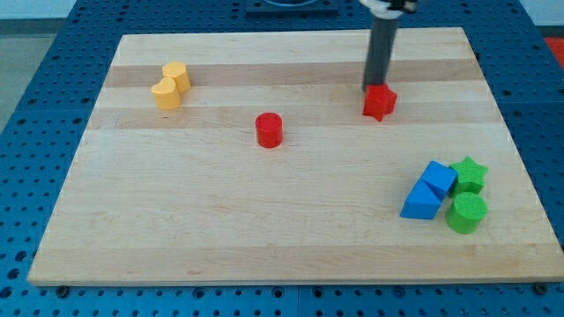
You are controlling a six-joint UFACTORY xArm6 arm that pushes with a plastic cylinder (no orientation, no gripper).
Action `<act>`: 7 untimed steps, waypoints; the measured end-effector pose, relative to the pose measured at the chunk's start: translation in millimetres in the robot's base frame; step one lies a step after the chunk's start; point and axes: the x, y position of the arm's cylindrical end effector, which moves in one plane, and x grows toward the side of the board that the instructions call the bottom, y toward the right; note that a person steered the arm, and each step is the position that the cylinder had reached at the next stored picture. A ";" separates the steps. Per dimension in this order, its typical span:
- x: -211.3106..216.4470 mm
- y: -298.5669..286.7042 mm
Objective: Separate the red blocks from each other
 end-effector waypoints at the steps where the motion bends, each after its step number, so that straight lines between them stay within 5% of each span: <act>1: -1.6 34.8; 4: -10.9 -84.0; 5: 16.8 -114.1; 6: 60.3 -105.3; 7: 48.1 -78.3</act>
